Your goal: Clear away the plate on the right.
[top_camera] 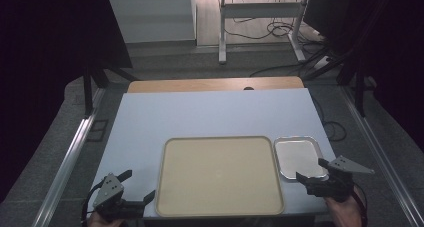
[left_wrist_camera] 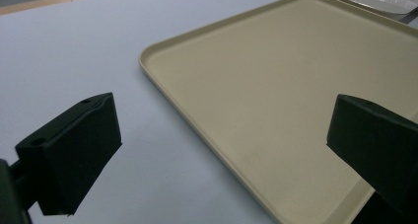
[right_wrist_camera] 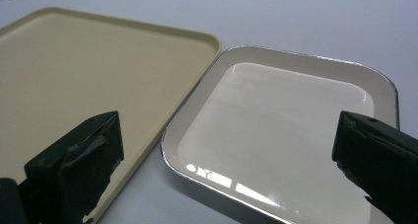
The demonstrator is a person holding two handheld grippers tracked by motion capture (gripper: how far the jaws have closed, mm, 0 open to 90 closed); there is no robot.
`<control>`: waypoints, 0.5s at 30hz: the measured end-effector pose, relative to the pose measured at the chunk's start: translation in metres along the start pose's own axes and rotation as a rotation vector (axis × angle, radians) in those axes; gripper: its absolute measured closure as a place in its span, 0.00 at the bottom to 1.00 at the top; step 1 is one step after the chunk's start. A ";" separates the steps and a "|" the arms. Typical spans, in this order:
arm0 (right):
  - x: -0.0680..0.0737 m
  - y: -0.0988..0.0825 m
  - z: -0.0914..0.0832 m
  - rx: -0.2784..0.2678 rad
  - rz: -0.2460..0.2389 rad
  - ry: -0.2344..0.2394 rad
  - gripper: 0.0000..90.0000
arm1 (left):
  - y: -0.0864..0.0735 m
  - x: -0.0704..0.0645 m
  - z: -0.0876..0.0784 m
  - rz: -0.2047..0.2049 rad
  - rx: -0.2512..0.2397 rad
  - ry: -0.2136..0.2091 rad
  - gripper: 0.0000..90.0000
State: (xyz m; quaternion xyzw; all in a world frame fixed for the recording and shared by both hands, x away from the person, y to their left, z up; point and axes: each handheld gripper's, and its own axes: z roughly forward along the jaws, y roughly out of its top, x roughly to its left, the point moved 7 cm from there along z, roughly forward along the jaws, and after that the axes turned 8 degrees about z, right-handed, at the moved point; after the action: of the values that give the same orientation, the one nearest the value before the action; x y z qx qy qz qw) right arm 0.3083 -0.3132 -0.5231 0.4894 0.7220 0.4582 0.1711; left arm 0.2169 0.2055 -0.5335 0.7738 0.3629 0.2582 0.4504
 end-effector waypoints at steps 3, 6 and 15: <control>-0.002 0.002 0.000 -0.005 0.006 -0.003 0.00 | 0.000 0.000 0.000 0.001 0.001 0.000 0.00; -0.004 0.002 0.000 -0.004 0.006 -0.010 0.00 | 0.000 0.000 0.000 0.002 0.001 0.000 0.00; -0.012 0.009 0.006 0.008 0.015 -0.017 0.00 | 0.000 0.000 0.000 0.002 0.002 0.000 0.00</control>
State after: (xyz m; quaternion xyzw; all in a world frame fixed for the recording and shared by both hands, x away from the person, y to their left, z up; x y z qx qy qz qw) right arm 0.3228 -0.3198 -0.5212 0.4994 0.7186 0.4523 0.1720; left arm 0.2170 0.2053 -0.5336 0.7745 0.3624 0.2582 0.4496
